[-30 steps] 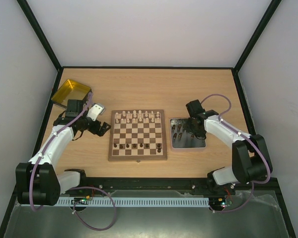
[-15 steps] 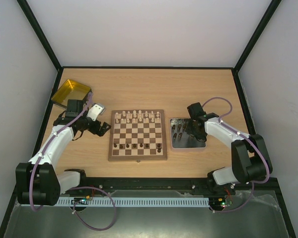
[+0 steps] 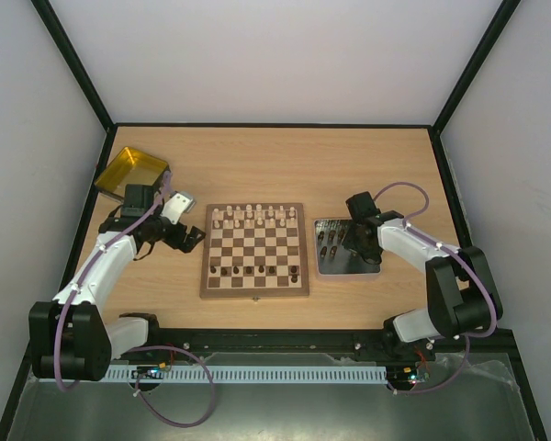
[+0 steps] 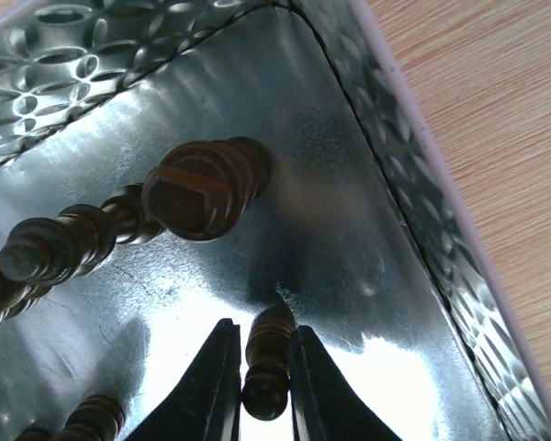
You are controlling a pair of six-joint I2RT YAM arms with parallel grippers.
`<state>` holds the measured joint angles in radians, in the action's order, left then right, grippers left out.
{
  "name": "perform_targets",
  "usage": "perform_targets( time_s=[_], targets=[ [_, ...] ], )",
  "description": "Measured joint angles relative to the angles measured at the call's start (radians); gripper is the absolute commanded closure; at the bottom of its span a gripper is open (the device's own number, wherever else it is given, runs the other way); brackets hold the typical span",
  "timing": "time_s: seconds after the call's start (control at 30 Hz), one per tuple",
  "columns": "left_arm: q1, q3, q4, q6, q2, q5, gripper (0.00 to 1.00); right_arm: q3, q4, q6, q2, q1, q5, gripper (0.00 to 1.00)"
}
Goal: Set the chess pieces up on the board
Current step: Pick up the chess piece from the storage box.
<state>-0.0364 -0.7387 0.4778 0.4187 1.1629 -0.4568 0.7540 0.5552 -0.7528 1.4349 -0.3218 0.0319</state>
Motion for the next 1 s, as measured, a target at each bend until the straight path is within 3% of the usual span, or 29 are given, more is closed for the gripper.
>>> perform_targets(
  time_s=[0.2, 0.63, 1.0],
  targets=[
    [-0.005, 0.0, 0.0, 0.0, 0.0, 0.0, 0.0, 0.0, 0.0, -0.001, -0.002, 0.0, -0.001, 0.96],
    [-0.005, 0.0, 0.0, 0.0, 0.0, 0.0, 0.0, 0.006, 0.047, -0.013, -0.161, -0.013, 0.017, 0.97],
    [-0.005, 0.0, 0.0, 0.0, 0.0, 0.002, 0.0, 0.167, 0.126, -0.059, -0.195, -0.317, 0.002, 0.96]
  ],
)
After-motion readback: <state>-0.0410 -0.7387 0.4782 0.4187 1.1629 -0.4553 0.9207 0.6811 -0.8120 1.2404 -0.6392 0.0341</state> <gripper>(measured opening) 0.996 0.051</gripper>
